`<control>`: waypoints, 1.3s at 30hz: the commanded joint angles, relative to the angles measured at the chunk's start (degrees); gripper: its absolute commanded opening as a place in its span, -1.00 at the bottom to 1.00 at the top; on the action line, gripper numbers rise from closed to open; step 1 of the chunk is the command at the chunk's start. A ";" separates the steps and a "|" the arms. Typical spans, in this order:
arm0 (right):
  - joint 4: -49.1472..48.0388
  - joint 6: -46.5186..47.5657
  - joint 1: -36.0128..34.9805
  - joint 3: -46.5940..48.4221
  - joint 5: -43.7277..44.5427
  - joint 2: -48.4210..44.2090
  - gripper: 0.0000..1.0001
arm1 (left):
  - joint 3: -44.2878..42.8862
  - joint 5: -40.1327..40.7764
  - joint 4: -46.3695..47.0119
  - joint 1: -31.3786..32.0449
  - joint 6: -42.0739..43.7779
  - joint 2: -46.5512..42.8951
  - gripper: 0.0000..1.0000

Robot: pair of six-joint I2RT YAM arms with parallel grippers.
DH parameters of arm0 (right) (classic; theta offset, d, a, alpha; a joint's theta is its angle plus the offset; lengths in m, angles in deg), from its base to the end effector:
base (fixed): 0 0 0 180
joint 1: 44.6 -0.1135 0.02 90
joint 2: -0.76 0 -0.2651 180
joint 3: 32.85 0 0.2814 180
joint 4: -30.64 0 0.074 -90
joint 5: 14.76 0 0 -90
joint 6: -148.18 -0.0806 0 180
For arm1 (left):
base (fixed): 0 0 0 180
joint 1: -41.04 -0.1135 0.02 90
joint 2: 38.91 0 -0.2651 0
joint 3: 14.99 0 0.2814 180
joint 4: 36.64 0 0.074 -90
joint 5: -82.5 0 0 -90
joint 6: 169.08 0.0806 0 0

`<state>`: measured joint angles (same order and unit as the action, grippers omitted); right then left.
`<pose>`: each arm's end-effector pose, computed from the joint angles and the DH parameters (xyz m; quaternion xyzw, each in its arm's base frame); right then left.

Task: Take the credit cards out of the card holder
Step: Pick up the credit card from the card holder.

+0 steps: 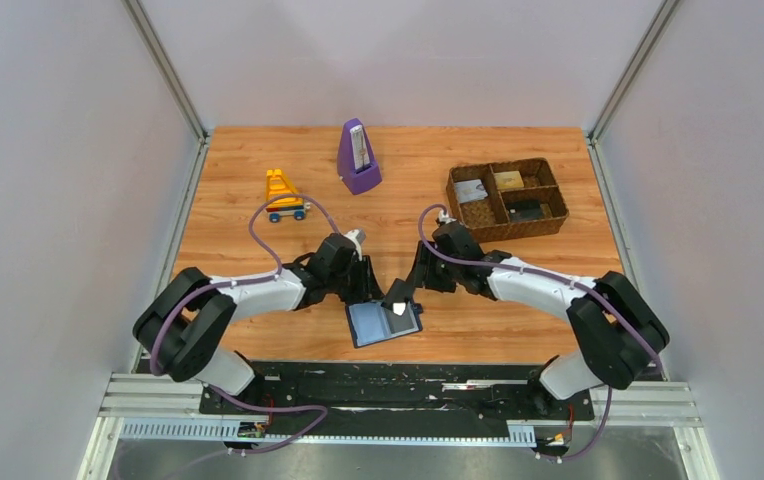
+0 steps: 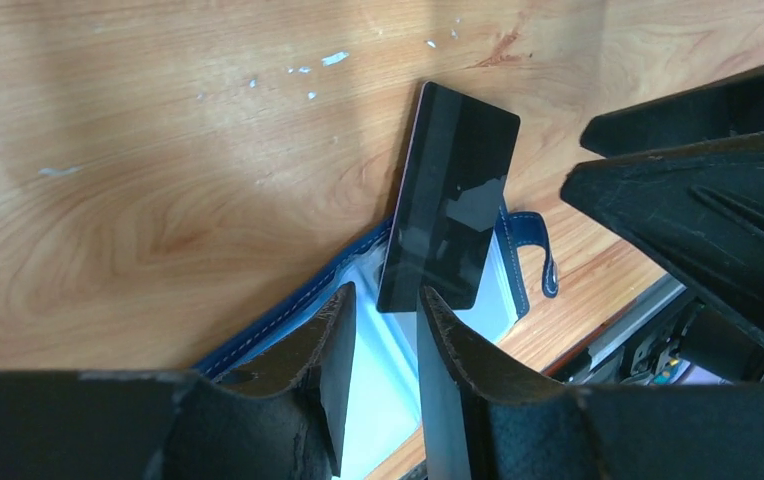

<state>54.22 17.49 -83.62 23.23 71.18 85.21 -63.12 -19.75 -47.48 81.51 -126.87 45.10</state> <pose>0.2583 0.2167 0.1221 0.0022 0.9449 0.2345 0.2286 0.2362 -0.2240 0.1010 -0.0197 0.9248 -0.3265 0.1941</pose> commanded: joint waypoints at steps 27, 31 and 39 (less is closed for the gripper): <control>-15.51 2.69 6.42 -5.36 -16.53 7.88 0.02 | 2.64 -5.39 9.42 -0.13 1.70 7.10 -0.56; -17.03 2.24 6.42 -6.22 -17.53 8.18 -0.01 | 3.03 -5.18 9.57 -0.12 1.70 7.30 -0.58; -18.14 1.47 7.10 -7.05 -18.81 6.67 -0.41 | 3.51 -5.00 9.83 -0.12 1.55 7.25 -0.59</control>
<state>37.55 19.33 -77.00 17.05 53.65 92.33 -60.80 -26.01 -36.70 81.44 -126.26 51.26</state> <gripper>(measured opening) 0.359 0.206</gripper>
